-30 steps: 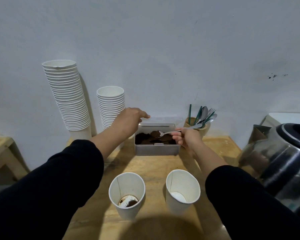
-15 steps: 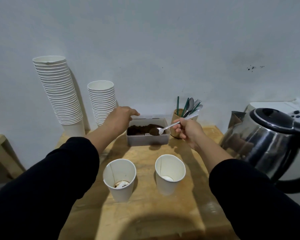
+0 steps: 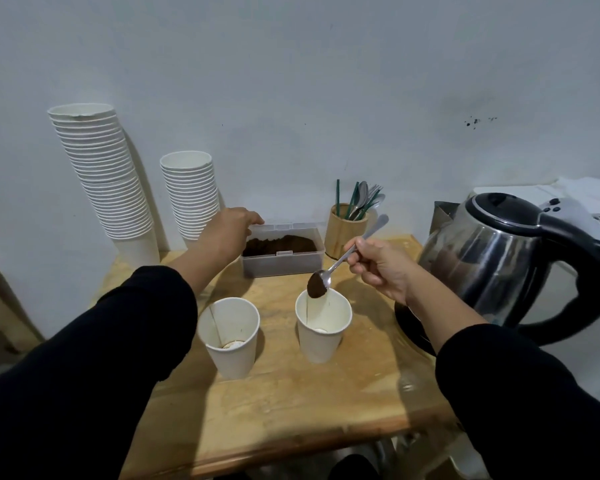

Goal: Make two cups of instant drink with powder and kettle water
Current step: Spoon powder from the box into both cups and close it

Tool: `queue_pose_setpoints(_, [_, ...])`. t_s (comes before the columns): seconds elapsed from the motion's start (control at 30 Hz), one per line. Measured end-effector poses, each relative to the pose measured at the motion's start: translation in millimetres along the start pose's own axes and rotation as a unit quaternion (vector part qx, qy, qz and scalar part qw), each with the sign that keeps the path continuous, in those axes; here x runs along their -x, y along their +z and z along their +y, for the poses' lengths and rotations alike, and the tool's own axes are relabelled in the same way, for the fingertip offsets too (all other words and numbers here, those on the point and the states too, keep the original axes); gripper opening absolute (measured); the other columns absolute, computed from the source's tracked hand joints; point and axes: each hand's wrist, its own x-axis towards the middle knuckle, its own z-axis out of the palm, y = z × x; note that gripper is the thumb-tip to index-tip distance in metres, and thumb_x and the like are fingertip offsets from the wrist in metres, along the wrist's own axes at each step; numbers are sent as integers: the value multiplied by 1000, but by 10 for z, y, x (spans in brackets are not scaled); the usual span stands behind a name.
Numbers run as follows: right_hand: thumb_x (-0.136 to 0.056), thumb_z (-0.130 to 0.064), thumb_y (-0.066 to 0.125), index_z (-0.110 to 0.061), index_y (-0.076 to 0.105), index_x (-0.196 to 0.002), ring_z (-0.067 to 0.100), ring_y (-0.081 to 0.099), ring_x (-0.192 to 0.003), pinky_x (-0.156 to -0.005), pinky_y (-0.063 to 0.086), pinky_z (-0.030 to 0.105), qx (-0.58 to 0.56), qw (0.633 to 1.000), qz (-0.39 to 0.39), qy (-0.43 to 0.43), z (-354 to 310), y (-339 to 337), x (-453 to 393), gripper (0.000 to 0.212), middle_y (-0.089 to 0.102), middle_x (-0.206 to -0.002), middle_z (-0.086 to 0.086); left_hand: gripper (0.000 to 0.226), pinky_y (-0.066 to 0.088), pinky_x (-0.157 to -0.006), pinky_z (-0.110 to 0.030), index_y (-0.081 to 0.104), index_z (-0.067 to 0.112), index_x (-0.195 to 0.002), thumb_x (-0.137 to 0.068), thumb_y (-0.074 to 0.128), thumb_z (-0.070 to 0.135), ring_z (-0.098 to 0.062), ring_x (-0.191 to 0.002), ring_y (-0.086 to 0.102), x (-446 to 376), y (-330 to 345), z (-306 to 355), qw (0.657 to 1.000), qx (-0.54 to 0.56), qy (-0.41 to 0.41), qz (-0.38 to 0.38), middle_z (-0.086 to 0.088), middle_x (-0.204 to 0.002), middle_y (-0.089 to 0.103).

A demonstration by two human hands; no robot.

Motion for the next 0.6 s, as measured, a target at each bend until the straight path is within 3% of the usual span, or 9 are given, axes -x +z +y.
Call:
queue_pose_setpoints(0.37, [-96, -7, 42, -5, 54, -80, 7, 48, -44, -27, 26, 11, -33, 999, -13, 15, 52, -39, 113, 21, 55, -61, 5, 44, 53, -84, -35, 64, 11, -120, -84, 56, -14, -26, -97, 65, 44, 38, 1, 1000, -8, 2, -7, -13, -114, 65])
queue_pose_setpoints(0.6, [-98, -12, 42, -5, 55, -81, 4, 49, -38, -28, 28, 11, -80, 993, 80, -20, -50, 33, -64, 23, 58, -55, 3, 33, 49, -92, -38, 65, 10, -120, -89, 58, 0, -30, -108, 60, 70, 87, -26, 999, -16, 19, -36, -12, -121, 64])
